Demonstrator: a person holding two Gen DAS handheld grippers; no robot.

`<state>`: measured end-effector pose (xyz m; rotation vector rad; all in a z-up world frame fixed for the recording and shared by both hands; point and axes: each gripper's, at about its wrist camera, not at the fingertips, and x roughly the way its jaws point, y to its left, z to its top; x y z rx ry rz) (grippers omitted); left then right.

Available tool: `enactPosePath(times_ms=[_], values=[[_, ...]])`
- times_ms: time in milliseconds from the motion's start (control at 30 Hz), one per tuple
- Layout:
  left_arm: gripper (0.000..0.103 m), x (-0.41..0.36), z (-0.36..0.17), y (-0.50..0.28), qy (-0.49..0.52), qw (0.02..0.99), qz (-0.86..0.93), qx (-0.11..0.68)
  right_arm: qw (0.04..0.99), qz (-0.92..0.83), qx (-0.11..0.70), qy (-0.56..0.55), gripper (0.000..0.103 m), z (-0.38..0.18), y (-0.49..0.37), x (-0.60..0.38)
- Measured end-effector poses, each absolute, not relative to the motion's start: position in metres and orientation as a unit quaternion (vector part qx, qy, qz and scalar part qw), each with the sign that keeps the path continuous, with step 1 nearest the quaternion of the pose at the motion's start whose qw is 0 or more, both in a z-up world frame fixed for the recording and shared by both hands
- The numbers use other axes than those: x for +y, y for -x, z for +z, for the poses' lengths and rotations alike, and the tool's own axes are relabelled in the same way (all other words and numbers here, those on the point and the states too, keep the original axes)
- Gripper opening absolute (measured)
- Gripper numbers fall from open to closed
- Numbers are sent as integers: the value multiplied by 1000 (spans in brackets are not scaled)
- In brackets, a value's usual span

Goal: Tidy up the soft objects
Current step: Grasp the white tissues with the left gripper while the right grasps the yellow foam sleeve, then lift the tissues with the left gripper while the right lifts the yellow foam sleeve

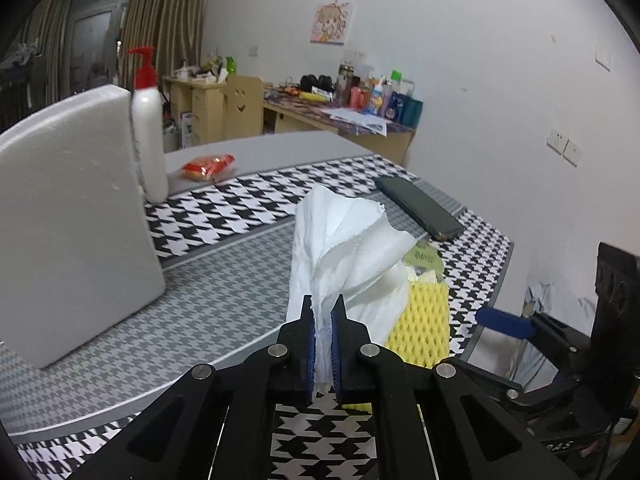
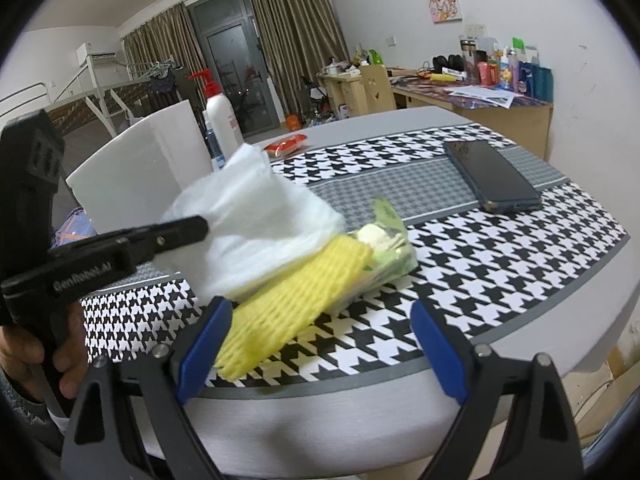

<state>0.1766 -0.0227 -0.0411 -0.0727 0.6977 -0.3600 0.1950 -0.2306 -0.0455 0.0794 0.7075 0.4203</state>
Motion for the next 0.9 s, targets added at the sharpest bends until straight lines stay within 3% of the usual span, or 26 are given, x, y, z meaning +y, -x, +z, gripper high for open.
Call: enactPosePath(times_ms=[300, 467, 700, 833, 900], values=[[7, -5, -36, -168, 32, 935, -143, 322, 908, 222, 355, -28, 85, -49, -196, -214], [7, -1, -41, -167, 30, 935, -138, 326, 894, 225, 385, -36, 62, -58, -204, -210], [7, -1, -46, -166, 20, 934, -135, 330, 889, 230, 394, -35, 40, -62, -202, -206], [7, -2, -47, -165, 18, 933, -139, 332, 894, 227, 386, -30, 14, -58, -196, -206], [7, -2, -45, -164, 18, 934, -140, 329, 900, 227, 371, -26, 12, -51, -191, -207]])
